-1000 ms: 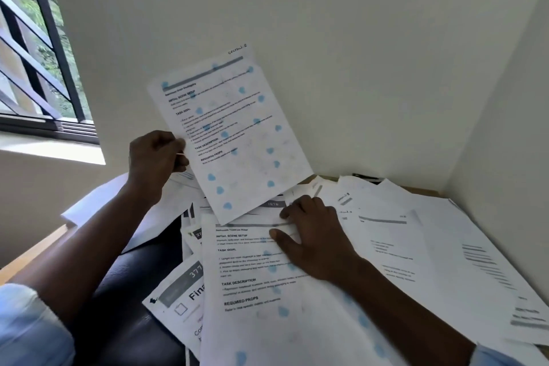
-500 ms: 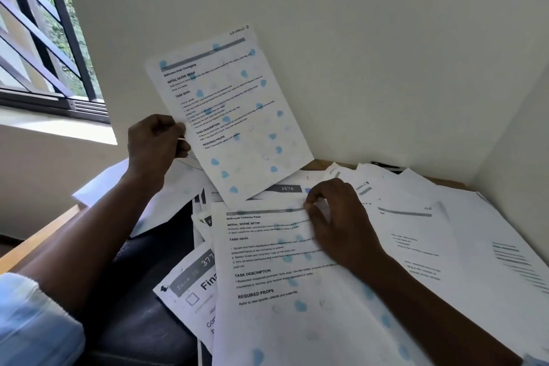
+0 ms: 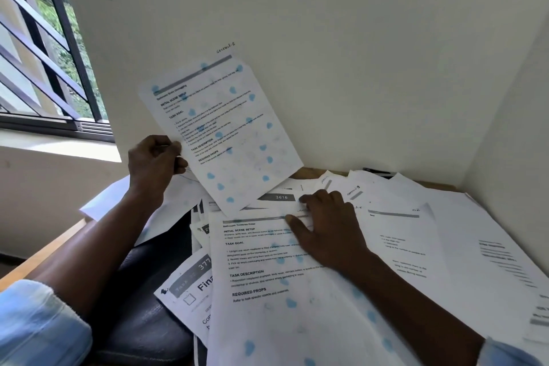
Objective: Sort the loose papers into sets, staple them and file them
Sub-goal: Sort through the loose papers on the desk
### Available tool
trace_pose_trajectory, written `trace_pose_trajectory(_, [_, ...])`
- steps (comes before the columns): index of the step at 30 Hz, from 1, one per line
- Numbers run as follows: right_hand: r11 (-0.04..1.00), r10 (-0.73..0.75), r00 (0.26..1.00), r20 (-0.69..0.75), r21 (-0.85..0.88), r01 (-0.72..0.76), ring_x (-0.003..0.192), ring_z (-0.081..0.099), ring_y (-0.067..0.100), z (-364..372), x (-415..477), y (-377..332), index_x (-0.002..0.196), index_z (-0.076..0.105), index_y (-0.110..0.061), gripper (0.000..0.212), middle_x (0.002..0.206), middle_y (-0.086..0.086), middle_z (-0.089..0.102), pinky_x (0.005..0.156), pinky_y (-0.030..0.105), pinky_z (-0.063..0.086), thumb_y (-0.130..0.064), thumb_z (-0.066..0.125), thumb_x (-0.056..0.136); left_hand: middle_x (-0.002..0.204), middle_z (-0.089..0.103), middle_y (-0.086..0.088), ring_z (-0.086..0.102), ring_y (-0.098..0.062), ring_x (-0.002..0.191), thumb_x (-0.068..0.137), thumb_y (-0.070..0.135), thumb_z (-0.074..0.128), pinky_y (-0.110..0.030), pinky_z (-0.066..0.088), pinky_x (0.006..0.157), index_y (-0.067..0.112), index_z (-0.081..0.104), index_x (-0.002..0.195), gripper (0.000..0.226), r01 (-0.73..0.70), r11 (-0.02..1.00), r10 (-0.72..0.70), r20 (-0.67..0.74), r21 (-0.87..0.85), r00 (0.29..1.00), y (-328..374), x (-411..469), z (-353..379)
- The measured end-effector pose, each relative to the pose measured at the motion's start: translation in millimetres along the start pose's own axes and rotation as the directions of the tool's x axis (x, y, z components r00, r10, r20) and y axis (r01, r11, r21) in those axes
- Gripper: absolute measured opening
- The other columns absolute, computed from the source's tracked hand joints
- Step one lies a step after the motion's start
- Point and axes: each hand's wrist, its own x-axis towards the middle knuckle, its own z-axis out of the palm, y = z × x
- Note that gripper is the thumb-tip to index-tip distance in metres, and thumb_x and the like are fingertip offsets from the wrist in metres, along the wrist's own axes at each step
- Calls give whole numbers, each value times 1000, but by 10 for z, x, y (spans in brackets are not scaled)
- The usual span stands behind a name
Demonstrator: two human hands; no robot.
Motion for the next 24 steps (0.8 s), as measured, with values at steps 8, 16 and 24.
trace_pose_trajectory(8, [997, -73, 989, -127, 15, 75, 101, 60, 28, 31, -15, 5, 120, 71, -20, 41, 99, -1, 67, 90, 46, 46, -44, 54, 90, 84, 69, -12, 64, -14, 57, 98, 4, 65, -30, 58, 62, 10, 64, 95, 7, 38, 996, -45, 105, 76, 993, -43, 0, -30])
trace_pose_trajectory(16, [924, -45, 899, -435, 324, 203, 94, 56, 19, -31, -51, 22, 113, 74, -18, 22, 93, -6, 67, 84, 33, 44, -27, 63, 96, 79, 64, -11, 61, -13, 51, 95, -1, 65, -26, 55, 55, 6, 63, 92, 8, 58, 998, -58, 31, -6, 998, 112, -16, -93])
trace_pose_trajectory(24, [841, 86, 795, -600, 471, 264, 95, 55, 20, -178, -32, 19, 93, 66, -18, 5, 92, -7, 63, 86, 45, 46, -22, 64, 94, 71, 61, -5, 59, -9, 48, 96, 3, 67, -24, 54, 52, 14, 60, 84, 18, -7, 999, 9, -59, 36, 998, 293, 1, -451])
